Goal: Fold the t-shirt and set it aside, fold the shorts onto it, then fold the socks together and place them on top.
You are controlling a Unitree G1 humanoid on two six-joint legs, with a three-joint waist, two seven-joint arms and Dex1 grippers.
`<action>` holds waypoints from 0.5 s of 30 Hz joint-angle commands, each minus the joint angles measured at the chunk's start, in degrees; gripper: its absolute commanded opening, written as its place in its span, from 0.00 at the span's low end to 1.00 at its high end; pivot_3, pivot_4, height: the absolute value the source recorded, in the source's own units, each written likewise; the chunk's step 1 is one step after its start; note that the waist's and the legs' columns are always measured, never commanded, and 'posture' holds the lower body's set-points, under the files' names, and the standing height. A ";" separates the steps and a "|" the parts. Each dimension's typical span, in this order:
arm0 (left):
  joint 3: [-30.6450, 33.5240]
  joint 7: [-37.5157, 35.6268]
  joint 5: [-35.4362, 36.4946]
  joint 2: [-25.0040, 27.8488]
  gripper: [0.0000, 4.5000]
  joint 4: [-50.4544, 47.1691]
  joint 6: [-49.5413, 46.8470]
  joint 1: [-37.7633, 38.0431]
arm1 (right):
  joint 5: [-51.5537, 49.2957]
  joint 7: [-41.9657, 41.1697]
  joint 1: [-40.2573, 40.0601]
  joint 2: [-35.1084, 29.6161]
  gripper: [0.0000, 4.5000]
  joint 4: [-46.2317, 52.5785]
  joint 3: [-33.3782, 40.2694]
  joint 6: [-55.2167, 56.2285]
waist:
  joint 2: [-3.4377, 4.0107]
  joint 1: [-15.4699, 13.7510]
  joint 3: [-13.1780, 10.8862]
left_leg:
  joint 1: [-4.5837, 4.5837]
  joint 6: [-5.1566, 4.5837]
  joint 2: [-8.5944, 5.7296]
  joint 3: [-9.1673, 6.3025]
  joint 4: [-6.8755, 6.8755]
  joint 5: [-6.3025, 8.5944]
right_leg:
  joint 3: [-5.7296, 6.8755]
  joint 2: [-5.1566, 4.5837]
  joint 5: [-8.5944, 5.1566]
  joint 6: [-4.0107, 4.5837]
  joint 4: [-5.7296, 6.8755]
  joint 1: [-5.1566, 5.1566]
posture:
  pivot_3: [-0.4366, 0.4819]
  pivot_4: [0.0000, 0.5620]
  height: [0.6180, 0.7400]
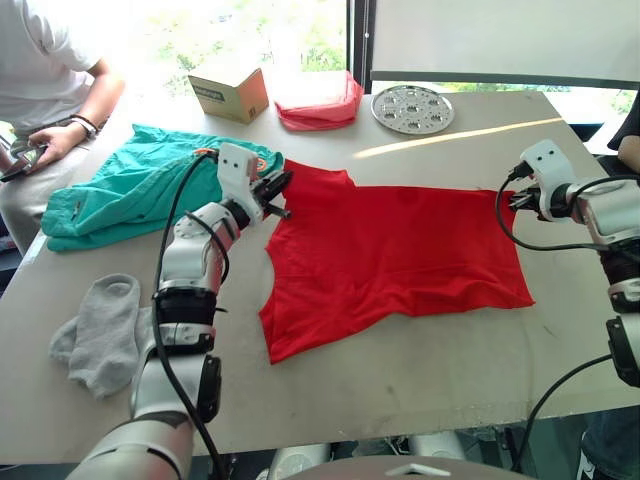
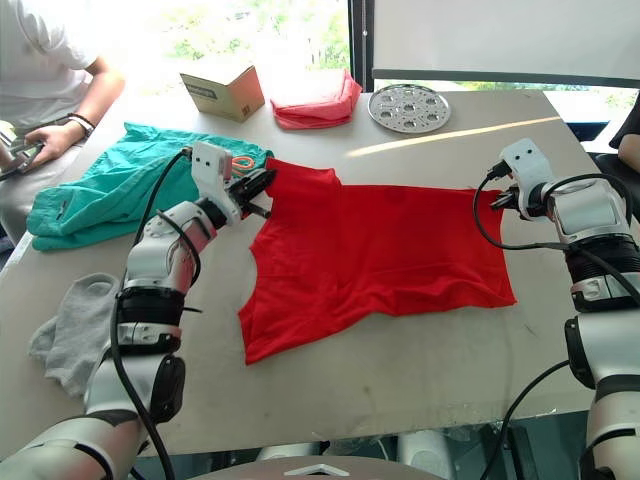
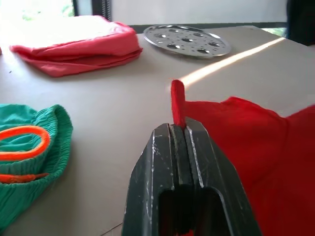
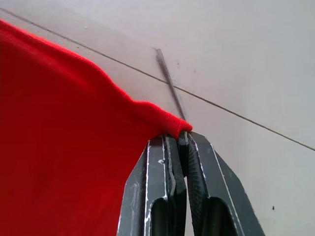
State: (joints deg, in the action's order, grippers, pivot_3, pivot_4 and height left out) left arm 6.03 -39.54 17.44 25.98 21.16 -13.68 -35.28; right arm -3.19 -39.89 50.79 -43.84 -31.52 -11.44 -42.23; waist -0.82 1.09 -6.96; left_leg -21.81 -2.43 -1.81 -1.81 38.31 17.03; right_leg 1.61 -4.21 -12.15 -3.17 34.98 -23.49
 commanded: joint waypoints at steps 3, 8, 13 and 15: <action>-3.17 -6.59 -3.08 3.66 0.00 -9.02 7.80 8.23 | -0.09 -4.22 -7.72 -4.30 0.04 12.83 1.30 -3.87 | 0.04 -0.37 0.00 | -0.06 0.01 0.02 -0.06 -0.02 0.00 | -0.03 -0.02 0.00 0.00 -0.03 -0.04 | 0.48 0.27 1.00; -4.76 -5.80 -7.09 4.71 0.00 -8.95 12.60 12.55 | 0.08 -4.23 -13.33 -5.50 0.04 18.52 2.53 -6.24 | 0.05 -0.53 0.00 | 0.00 -0.08 -0.14 -0.03 0.03 0.05 | -0.35 -0.30 0.01 0.01 -0.06 -0.04 | 0.48 0.27 1.00; -5.34 -5.51 -10.61 5.17 0.00 -5.79 18.20 12.09 | 0.15 -4.87 -16.39 -6.77 0.04 22.89 2.38 -8.47 | 0.05 -0.67 0.00 | -0.01 -0.13 -0.17 -0.03 0.01 0.07 | -0.35 -0.33 0.01 0.01 -0.06 -0.07 | 0.48 0.27 1.00; -5.62 -6.61 -11.15 5.79 0.00 -4.91 20.94 12.36 | -0.47 -5.55 -17.93 -7.38 0.04 25.06 2.64 -9.99 | 0.05 -0.63 0.00 | -0.01 -0.12 -0.14 -0.05 -0.02 0.07 | -0.32 -0.35 0.01 0.01 -0.06 -0.08 | 0.48 0.27 1.00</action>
State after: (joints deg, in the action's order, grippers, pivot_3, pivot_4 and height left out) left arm 0.18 -45.43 6.97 30.50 16.51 4.02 -22.42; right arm -3.29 -44.73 33.64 -49.68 -9.29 -10.70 -50.92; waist -0.77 0.46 -6.96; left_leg -21.83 -2.55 -1.94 -1.86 38.29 17.10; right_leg 1.29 -4.56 -12.13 -3.16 34.92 -23.58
